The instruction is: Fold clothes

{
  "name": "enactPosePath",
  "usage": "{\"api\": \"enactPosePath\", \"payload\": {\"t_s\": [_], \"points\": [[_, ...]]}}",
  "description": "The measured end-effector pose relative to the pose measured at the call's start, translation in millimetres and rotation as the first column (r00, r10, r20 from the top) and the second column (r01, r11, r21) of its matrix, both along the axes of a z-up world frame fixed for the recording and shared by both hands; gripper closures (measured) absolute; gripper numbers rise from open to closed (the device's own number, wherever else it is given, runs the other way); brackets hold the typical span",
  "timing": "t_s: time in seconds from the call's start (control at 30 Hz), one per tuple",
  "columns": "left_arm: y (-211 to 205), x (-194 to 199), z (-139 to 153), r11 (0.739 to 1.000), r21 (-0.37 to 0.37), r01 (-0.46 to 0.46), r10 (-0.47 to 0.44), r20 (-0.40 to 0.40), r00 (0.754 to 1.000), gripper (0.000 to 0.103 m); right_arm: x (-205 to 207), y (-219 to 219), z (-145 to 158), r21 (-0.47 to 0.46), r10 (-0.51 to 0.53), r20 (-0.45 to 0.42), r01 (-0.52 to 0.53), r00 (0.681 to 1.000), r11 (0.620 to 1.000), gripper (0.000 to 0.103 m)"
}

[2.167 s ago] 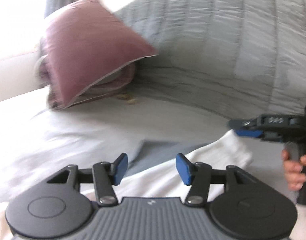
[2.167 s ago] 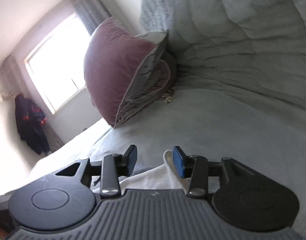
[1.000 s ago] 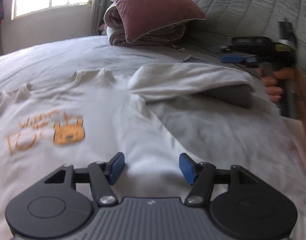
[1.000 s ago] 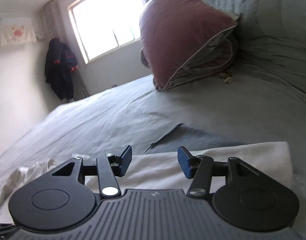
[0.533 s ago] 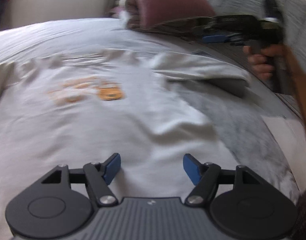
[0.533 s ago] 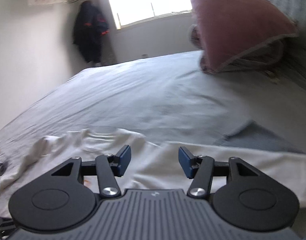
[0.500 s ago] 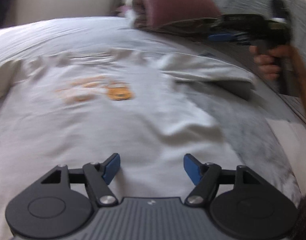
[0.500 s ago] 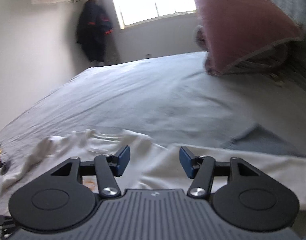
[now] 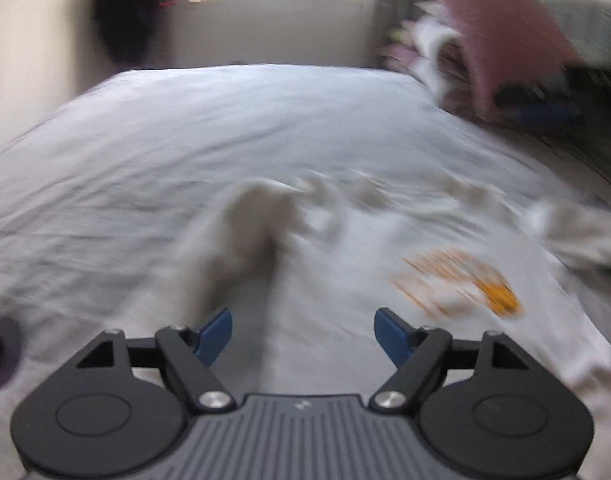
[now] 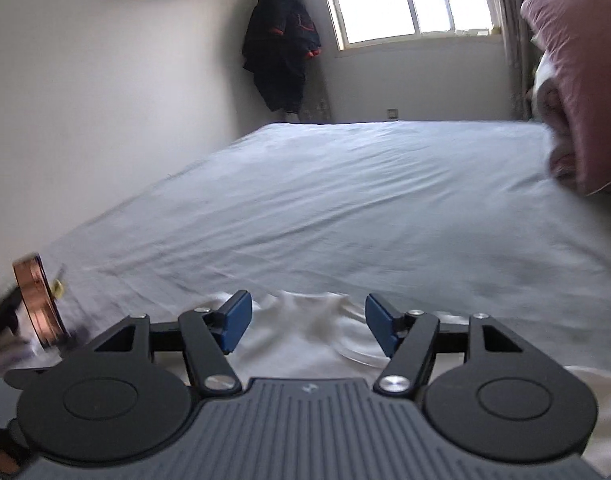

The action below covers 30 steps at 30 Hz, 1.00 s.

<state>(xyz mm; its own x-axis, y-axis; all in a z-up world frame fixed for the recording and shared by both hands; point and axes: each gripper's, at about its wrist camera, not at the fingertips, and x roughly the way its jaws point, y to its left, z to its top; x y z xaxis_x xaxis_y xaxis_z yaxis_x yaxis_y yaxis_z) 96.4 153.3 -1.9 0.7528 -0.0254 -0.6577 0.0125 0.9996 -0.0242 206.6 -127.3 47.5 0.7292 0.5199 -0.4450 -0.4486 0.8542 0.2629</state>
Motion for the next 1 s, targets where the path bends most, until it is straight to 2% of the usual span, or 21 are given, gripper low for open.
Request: {"api": "enactPosePath", "payload": {"t_s": [0.13,0.23,0.3,0.37,0.47,0.53,0.6,0.67,0.7,0.73,0.8,0.9,1.0], "points": [[53.0,21.6,2.1,0.990,-0.037,-0.134,0.134,0.013,0.991,0.025,22.1,31.4,-15.4,0.100,-0.025,-0.028,0.028,0.999,0.995,0.036],[84.9,29.9,-6.7,0.975,-0.064,-0.213,0.213,-0.002,0.977,0.029,38.7,51.3,-33.4,0.120,-0.078,-0.067,0.085,0.995,0.989,0.036],[100.3,35.9,-16.1,0.965,-0.086,-0.247,0.246,-0.024,0.969,0.036,50.1,62.6,-47.3,0.119,-0.107,-0.103,0.119,0.989,0.986,0.045],[107.9,43.5,-23.7,0.963,-0.077,-0.258,0.255,-0.048,0.966,0.041,56.0,72.7,-62.2,0.100,-0.118,-0.132,0.132,0.984,0.986,0.052],[114.8,53.1,-34.4,0.963,-0.063,-0.264,0.258,-0.084,0.962,0.041,61.0,82.1,-83.9,0.098,-0.136,-0.158,0.153,0.978,0.983,0.053],[113.3,54.9,-40.3,0.970,-0.059,-0.237,0.229,-0.112,0.967,0.042,60.7,83.8,-99.2,0.142,-0.124,-0.170,0.149,0.978,0.979,0.053],[107.5,54.7,-47.3,0.978,-0.024,-0.207,0.203,-0.121,0.972,0.043,59.0,87.0,-110.3,0.165,-0.112,-0.177,0.142,0.978,0.976,0.053],[101.4,54.9,-54.9,0.983,0.022,-0.184,0.185,-0.124,0.975,0.050,65.8,96.3,-115.8,0.134,-0.093,-0.222,0.125,0.971,0.983,0.053],[99.0,54.6,-55.3,0.984,0.024,-0.176,0.178,-0.120,0.977,0.061,64.5,93.8,-115.3,0.145,-0.092,-0.214,0.125,0.972,0.982,0.053],[96.6,54.3,-55.6,0.985,0.026,-0.168,0.170,-0.115,0.979,0.080,63.2,91.3,-114.7,0.155,-0.091,-0.207,0.125,0.974,0.980,0.053],[91.7,54.4,-54.6,0.985,0.042,-0.166,0.169,-0.103,0.980,0.099,62.2,89.0,-115.6,0.159,-0.092,-0.193,0.124,0.977,0.979,0.053],[84.8,53.8,-49.8,0.974,0.099,-0.206,0.213,-0.067,0.975,0.100,60.6,89.5,-124.4,0.154,-0.102,-0.188,0.132,0.977,0.979,0.053],[79.6,55.8,-41.4,0.941,0.200,-0.274,0.281,-0.009,0.960,0.100,60.5,86.4,-125.3,0.203,-0.097,-0.183,0.134,0.978,0.970,0.053]]}}
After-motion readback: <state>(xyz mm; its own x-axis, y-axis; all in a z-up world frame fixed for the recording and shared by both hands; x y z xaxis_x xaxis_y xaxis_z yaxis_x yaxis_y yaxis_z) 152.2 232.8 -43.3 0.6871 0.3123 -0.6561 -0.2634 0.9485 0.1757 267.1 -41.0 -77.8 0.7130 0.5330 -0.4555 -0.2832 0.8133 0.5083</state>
